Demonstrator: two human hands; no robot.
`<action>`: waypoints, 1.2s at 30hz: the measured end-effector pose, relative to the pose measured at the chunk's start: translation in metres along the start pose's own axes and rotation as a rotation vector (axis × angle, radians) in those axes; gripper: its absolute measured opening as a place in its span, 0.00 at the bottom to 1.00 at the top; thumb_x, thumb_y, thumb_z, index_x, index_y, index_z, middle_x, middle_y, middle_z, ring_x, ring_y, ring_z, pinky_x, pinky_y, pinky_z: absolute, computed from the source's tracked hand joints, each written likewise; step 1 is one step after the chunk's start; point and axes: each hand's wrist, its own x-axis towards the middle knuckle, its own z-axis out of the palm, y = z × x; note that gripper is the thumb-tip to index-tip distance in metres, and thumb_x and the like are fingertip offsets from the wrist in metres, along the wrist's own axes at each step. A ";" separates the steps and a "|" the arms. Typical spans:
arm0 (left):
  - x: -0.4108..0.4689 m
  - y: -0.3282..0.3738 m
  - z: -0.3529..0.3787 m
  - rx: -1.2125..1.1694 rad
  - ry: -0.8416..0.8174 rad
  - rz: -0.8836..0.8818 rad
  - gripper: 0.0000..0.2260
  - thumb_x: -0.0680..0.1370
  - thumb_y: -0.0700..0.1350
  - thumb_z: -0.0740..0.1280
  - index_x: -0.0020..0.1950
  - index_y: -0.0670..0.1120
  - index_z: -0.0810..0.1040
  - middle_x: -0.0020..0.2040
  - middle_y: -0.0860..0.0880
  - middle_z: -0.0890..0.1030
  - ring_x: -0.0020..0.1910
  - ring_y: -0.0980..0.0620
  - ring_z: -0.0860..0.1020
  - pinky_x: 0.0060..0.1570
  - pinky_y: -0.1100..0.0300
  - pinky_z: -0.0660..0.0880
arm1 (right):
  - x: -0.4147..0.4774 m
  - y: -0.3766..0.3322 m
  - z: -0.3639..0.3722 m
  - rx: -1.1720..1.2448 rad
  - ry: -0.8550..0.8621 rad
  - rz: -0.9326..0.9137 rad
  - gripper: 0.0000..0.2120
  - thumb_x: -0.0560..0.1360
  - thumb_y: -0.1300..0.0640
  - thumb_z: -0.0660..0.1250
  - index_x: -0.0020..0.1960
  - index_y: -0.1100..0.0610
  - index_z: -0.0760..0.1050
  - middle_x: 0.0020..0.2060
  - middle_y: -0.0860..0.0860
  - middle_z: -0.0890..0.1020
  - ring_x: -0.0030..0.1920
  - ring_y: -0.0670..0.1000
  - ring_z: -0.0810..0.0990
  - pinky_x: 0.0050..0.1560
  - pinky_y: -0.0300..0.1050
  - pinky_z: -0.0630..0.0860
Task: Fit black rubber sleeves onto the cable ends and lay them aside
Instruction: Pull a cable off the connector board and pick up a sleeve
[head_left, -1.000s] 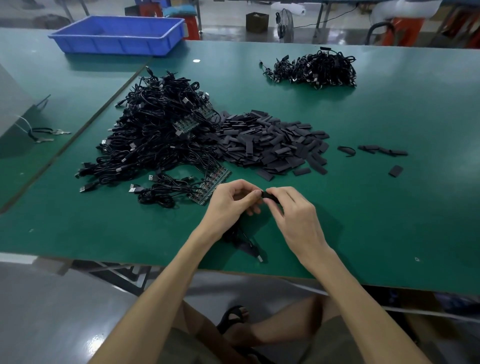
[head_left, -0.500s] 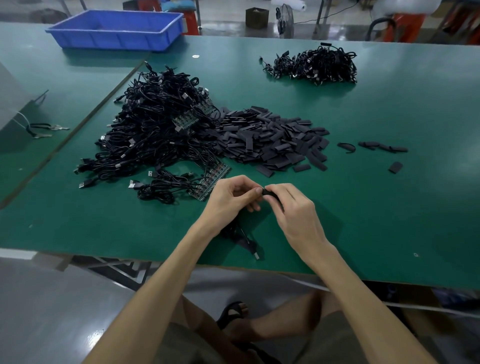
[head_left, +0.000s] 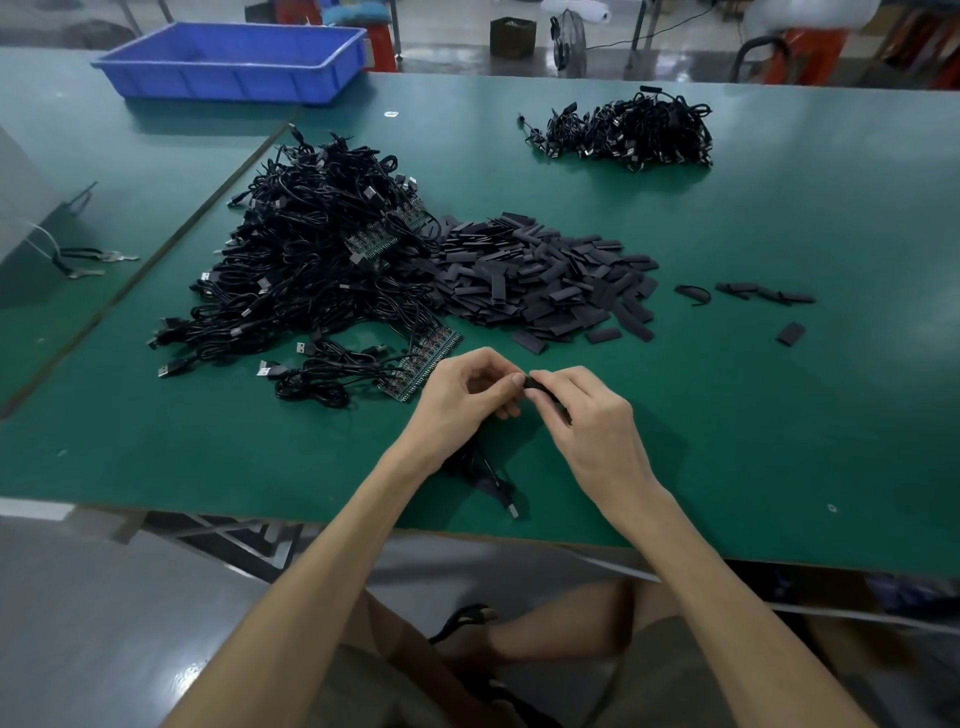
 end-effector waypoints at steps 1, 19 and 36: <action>0.000 0.000 0.000 0.000 -0.005 0.002 0.03 0.80 0.40 0.71 0.49 0.40 0.82 0.38 0.45 0.85 0.36 0.51 0.83 0.41 0.60 0.79 | 0.000 0.000 0.000 0.001 0.005 -0.008 0.09 0.79 0.64 0.73 0.57 0.66 0.83 0.47 0.58 0.84 0.44 0.55 0.85 0.48 0.51 0.83; -0.003 0.000 -0.008 -0.059 -0.081 0.000 0.04 0.80 0.39 0.71 0.49 0.39 0.82 0.38 0.46 0.84 0.36 0.49 0.82 0.40 0.57 0.79 | 0.000 -0.001 0.002 0.040 -0.013 -0.060 0.11 0.78 0.67 0.73 0.59 0.68 0.82 0.49 0.60 0.84 0.47 0.56 0.85 0.54 0.47 0.81; -0.004 -0.004 -0.007 -0.176 0.006 -0.025 0.04 0.78 0.36 0.72 0.53 0.38 0.83 0.42 0.42 0.86 0.39 0.50 0.83 0.43 0.60 0.80 | 0.003 -0.006 -0.001 0.049 -0.088 0.034 0.13 0.81 0.64 0.69 0.62 0.69 0.81 0.47 0.59 0.82 0.39 0.56 0.82 0.44 0.56 0.83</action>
